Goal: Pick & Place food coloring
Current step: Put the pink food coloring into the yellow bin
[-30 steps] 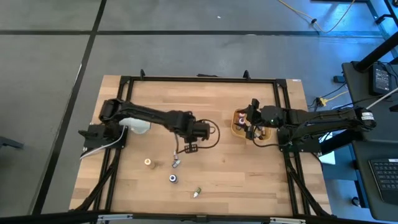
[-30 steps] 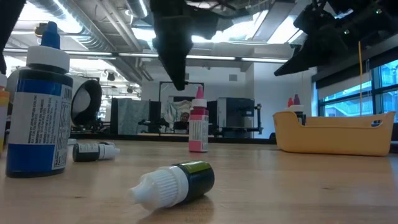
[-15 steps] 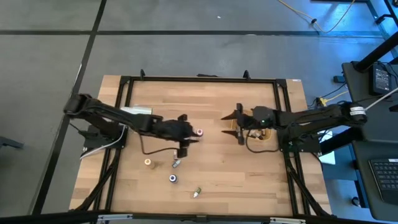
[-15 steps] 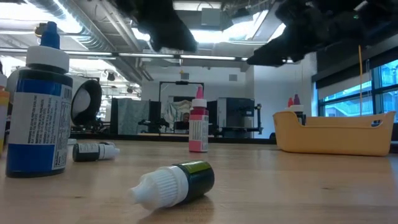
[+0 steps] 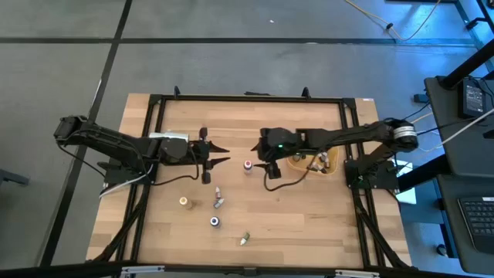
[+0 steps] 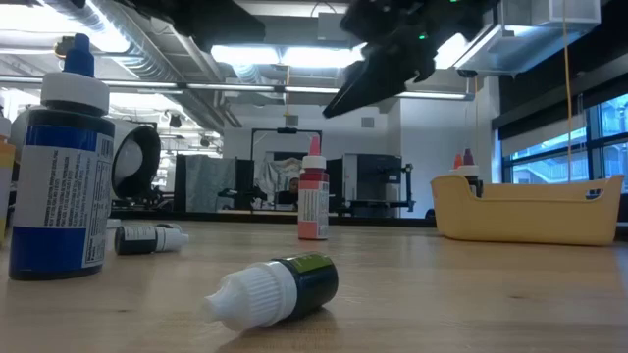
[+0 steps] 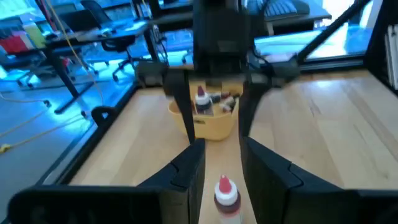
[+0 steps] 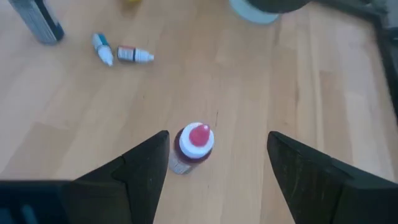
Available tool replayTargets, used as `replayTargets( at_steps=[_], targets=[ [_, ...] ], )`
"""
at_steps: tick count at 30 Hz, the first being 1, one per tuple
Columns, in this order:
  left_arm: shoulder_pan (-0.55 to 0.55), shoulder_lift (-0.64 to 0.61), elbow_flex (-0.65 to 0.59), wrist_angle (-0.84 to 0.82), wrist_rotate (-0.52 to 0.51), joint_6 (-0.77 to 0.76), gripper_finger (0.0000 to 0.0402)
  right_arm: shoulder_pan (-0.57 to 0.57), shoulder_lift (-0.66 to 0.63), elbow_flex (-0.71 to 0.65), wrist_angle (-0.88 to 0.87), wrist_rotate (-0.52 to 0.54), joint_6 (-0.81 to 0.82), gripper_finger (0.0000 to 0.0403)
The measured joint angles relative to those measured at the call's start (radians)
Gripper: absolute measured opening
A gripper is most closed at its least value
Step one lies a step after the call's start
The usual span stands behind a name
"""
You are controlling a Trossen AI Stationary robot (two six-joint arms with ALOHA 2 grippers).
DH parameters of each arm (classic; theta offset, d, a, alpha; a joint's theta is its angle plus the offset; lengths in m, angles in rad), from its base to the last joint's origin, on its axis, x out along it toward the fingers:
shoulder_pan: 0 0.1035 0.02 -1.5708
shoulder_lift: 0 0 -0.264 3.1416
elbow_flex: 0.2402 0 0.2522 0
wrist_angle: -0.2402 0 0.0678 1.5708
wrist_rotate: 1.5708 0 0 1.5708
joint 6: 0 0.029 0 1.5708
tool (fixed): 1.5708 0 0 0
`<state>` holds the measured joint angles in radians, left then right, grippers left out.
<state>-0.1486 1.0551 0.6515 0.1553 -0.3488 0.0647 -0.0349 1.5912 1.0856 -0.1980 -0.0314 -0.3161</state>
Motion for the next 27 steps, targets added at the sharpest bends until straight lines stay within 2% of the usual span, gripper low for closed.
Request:
replayTargets(
  at_steps=[5, 11, 19, 27],
  targets=[
    [0.0, -0.015, -0.006, -0.009, 0.004, 0.002, 0.0102, 0.0, 0.141, 0.127, -0.082, -0.031, -0.01, 0.0273],
    [0.0, -0.011, -0.007, -0.043, 0.006, 0.002, 0.0098, -0.001, 0.248, 0.198, -0.107, -0.076, -0.008, 0.0273],
    [0.0, -0.011, -0.007, -0.055, 0.006, 0.002, 0.0101, -0.001, 0.273, 0.211, -0.159, -0.076, 0.001, 0.0265],
    [0.0, -0.011, -0.006, -0.055, 0.006, 0.002, 0.0101, -0.01, 0.273, 0.208, -0.189, -0.075, 0.004, 0.0205]
  ],
)
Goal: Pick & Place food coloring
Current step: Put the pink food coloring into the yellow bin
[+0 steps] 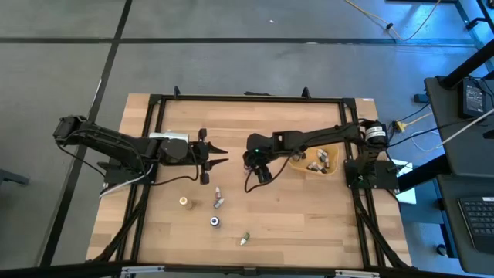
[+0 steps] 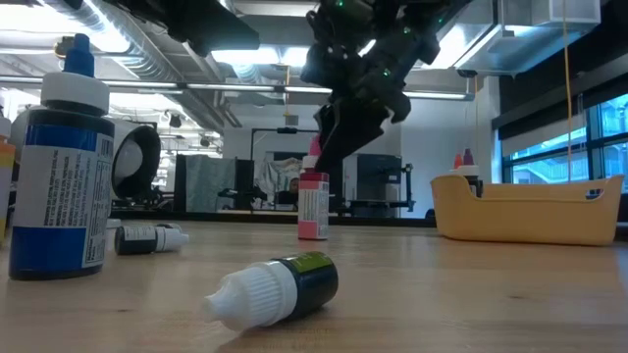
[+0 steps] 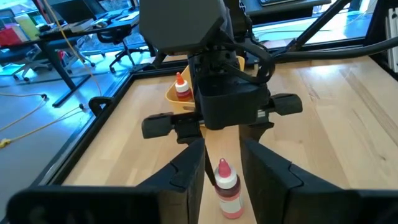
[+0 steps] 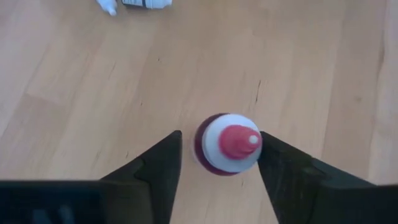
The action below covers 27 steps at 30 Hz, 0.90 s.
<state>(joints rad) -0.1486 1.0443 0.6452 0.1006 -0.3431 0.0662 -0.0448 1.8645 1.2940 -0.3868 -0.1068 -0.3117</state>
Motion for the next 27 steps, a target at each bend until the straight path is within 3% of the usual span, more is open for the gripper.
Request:
replayTargets(
  at_steps=[9, 15, 24, 27],
  targets=[
    [0.0, 0.0, 0.0, 0.0, 0.0, 0.0, 0.0098, -0.001, 0.0, -0.001, 0.014, 0.0, -0.011, 0.0126],
    [0.0, 0.0, 0.0, 0.0, 0.0, 0.0, 0.0102, 0.001, -0.016, -0.003, -0.004, 0.0, -0.012, 0.0121],
    [0.0, 0.0, 0.0, -0.002, 0.0, 0.0, 0.01, 0.063, -0.298, -0.005, -0.3, 0.004, 0.109, 0.0121],
    [0.0, 0.0, 0.0, -0.002, 0.0, 0.0, 0.0102, 0.094, -0.429, -0.051, -0.341, 0.061, 0.189, 0.0122]
  ],
)
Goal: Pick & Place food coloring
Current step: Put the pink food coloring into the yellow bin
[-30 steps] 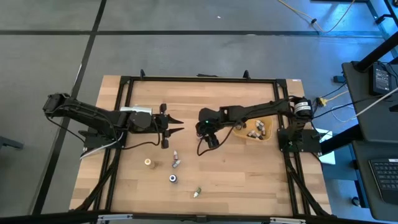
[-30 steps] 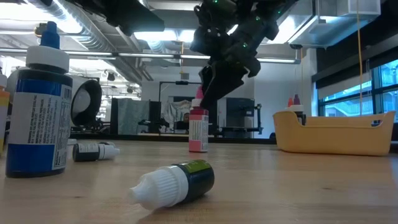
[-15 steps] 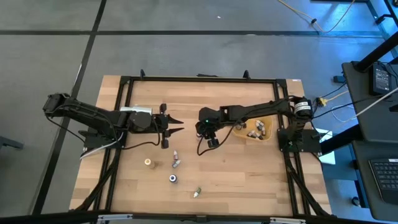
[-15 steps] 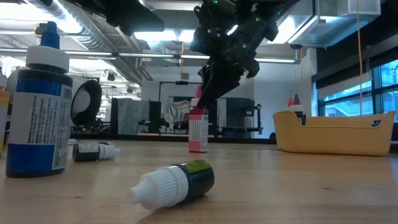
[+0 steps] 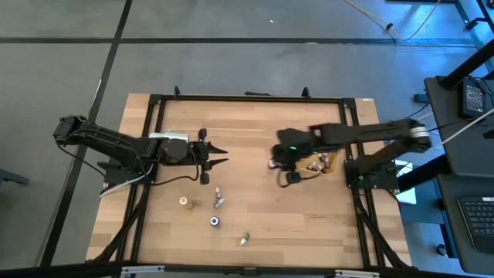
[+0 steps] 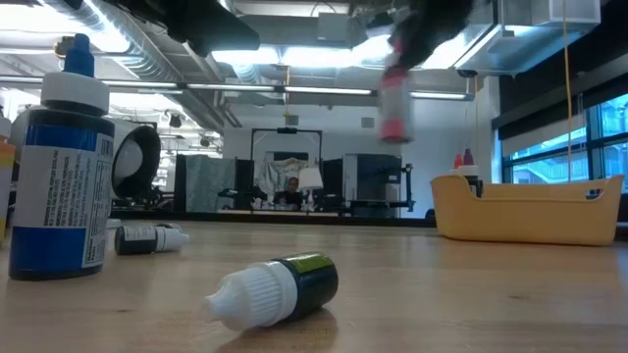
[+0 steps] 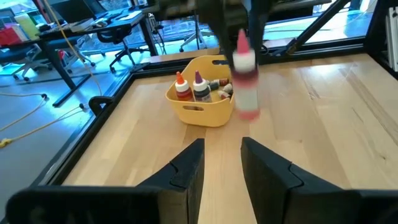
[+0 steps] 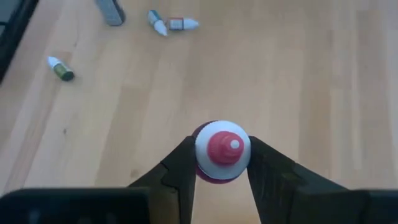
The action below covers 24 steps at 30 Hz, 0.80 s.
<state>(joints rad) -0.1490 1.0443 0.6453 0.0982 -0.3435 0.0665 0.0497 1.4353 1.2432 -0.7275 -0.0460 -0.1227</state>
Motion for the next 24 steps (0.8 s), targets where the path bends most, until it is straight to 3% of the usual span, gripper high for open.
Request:
replayTargets(
  at_steps=[6, 11, 13, 18, 24],
  targets=[
    [0.0, 0.0, 0.0, -0.001, 0.0, 0.0, 0.0098, 0.051, -0.302, -0.216, -0.021, 0.19, 0.229, 0.0122],
    [0.0, 0.0, 0.0, -0.001, -0.004, 0.0, 0.0101, 0.06, -0.521, -0.37, -0.051, 0.246, 0.384, 0.0123],
    [0.0, 0.0, 0.0, -0.001, -0.006, 0.0, 0.0102, 0.057, -0.579, -0.418, -0.063, 0.315, 0.408, 0.0123],
    [0.0, 0.0, 0.0, 0.0, -0.006, 0.0, 0.0098, 0.029, -0.642, -0.481, -0.163, 0.391, 0.461, 0.0123],
    [0.0, 0.0, 0.0, 0.0, -0.006, 0.0, 0.0102, 0.009, -0.614, -0.484, -0.234, 0.468, 0.509, 0.0124]
  ],
)
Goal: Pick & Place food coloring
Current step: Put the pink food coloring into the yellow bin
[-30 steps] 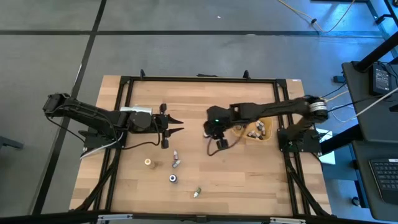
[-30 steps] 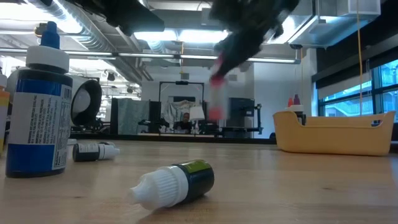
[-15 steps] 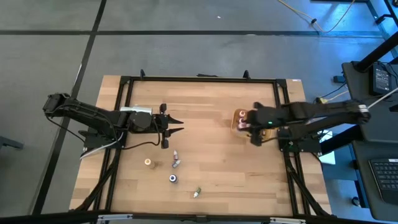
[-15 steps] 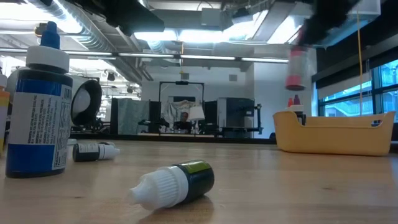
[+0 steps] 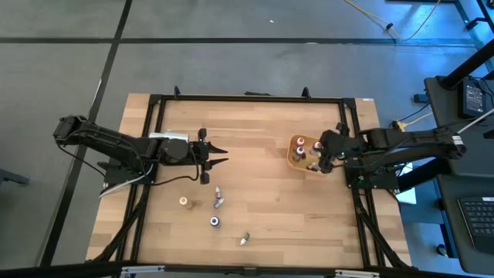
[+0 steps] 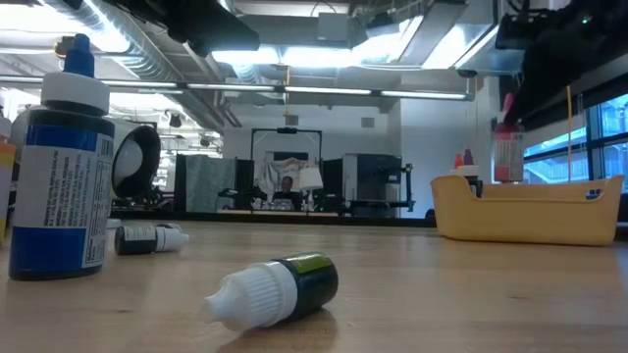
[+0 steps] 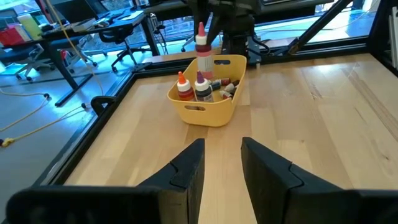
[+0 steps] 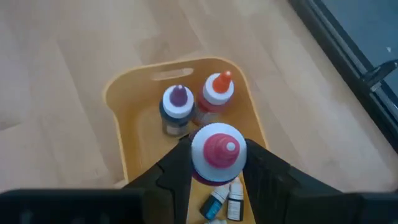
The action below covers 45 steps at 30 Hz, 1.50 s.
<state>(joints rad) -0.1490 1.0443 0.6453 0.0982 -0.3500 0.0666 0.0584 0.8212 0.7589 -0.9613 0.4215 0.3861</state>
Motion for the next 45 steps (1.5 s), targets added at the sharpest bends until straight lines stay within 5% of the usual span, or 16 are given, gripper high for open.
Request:
replayTargets(
  at_steps=[18, 24, 32, 45],
  targets=[
    [0.0, 0.0, 0.0, 0.0, 0.0, 0.0, 0.0099, -0.082, 0.227, -0.009, 0.0, 0.074, 0.031, 0.0124],
    [0.0, 0.0, 0.0, 0.0, 0.001, -0.001, 0.0101, -0.113, 0.244, -0.01, 0.081, 0.185, 0.11, 0.0124],
    [0.0, 0.0, 0.0, 0.0, 0.002, -0.002, 0.0098, -0.115, 0.244, -0.025, 0.148, 0.154, 0.103, 0.0124],
    [0.0, 0.0, 0.0, 0.0, 0.003, -0.003, 0.0098, -0.115, 0.241, -0.231, 0.412, 0.129, 0.073, 0.0124]
  ],
)
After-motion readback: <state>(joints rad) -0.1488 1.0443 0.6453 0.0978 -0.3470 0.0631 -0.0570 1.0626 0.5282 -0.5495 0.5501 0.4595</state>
